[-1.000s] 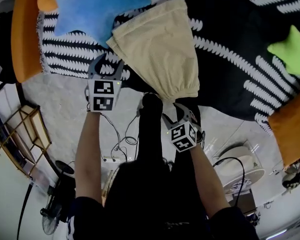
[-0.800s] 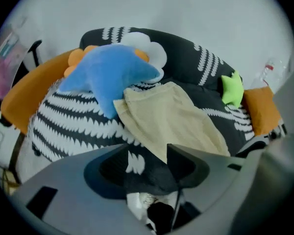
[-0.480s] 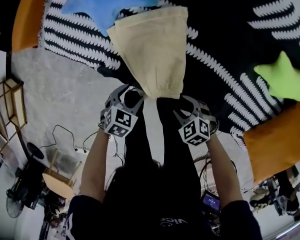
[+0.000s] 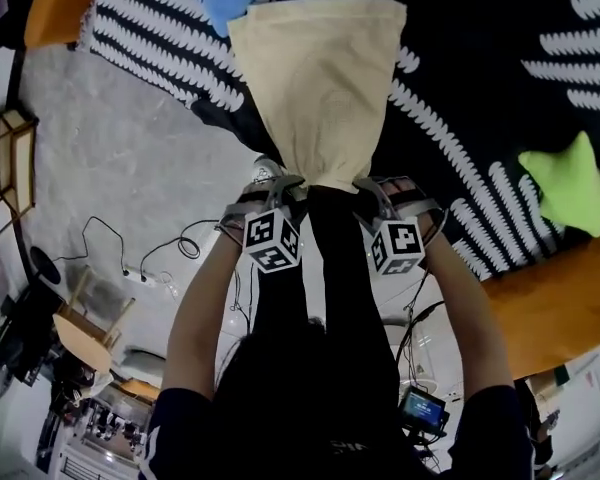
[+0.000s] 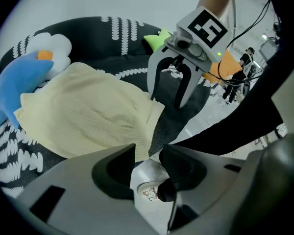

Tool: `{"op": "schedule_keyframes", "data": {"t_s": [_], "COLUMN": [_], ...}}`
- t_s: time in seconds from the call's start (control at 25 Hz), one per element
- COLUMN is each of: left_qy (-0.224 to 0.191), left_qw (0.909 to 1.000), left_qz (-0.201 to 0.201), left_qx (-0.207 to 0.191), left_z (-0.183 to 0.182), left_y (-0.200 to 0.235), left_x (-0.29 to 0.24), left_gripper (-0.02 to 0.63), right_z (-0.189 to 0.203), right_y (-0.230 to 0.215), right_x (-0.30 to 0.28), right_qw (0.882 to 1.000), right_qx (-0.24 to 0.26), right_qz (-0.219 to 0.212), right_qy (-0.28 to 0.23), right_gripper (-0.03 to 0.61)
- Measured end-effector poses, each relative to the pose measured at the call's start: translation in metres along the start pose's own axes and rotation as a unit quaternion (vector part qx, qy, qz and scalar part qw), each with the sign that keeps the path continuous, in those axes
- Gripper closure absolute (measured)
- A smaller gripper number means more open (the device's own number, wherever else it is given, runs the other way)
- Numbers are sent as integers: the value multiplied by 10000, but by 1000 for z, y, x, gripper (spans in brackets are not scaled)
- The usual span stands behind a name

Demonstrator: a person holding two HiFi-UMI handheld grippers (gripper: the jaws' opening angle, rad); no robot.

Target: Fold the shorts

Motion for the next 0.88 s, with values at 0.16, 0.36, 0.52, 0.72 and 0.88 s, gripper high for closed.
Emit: {"op": "schedule_keyframes", "data": {"t_s": [0.16, 0.36, 0.52, 0.72, 0.88], "left_qy": [-15, 216, 277, 510, 703], "left_qw": [9993, 9958, 9934, 9941, 9943], "left_qz": [-364, -682, -753, -318, 236], "left_qx": [-66, -567, -817, -899, -761], "left_z": [6, 5, 3, -2, -12], "left_y": [-4, 4, 9, 10, 15], "left_x": [-14, -32, -37, -26, -9], "left_gripper": [472, 483, 482, 527, 566], "right_z": [1, 8, 8, 11, 10], "right_y": [5, -2, -13, -18, -31], "right_x": [-10, -19, -26, -14, 1], "right_qw": [9993, 9986, 9995, 9987, 9938], "right_qx": [360, 488, 186, -467, -913], "right_qz": [47, 69, 163, -174, -532], "right_qy": [36, 181, 185, -107, -331], "right_gripper": [370, 392, 428, 491, 505]}}
Point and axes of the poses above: the fingertips, and each gripper's own axes: x backward along the fingers, y to its left, z out of its underside, the point moved 9 cm from there along x, backward along the fingers, and after that the axes turned 15 degrees about x, right-handed, at the moved point
